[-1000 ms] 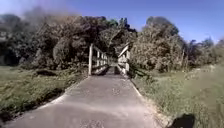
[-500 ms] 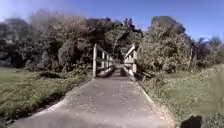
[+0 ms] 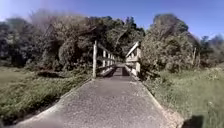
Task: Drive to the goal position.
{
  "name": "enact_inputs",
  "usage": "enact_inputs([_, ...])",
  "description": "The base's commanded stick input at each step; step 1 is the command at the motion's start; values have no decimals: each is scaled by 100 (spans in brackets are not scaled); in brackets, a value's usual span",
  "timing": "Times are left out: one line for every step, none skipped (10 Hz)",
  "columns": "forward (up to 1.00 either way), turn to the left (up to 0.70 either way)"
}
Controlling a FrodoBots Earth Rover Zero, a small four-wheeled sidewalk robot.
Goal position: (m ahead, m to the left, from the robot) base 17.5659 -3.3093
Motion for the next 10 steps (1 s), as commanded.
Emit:
enact_inputs([50,0])
enact_inputs([50,0])
enact_inputs([50,0])
enact_inputs([50,0])
enact_inputs([50,0])
enact_inputs([50,-16])
enact_inputs([50,0])
enact_inputs([50,0])
enact_inputs([50,0])
enact_inputs([50,0])
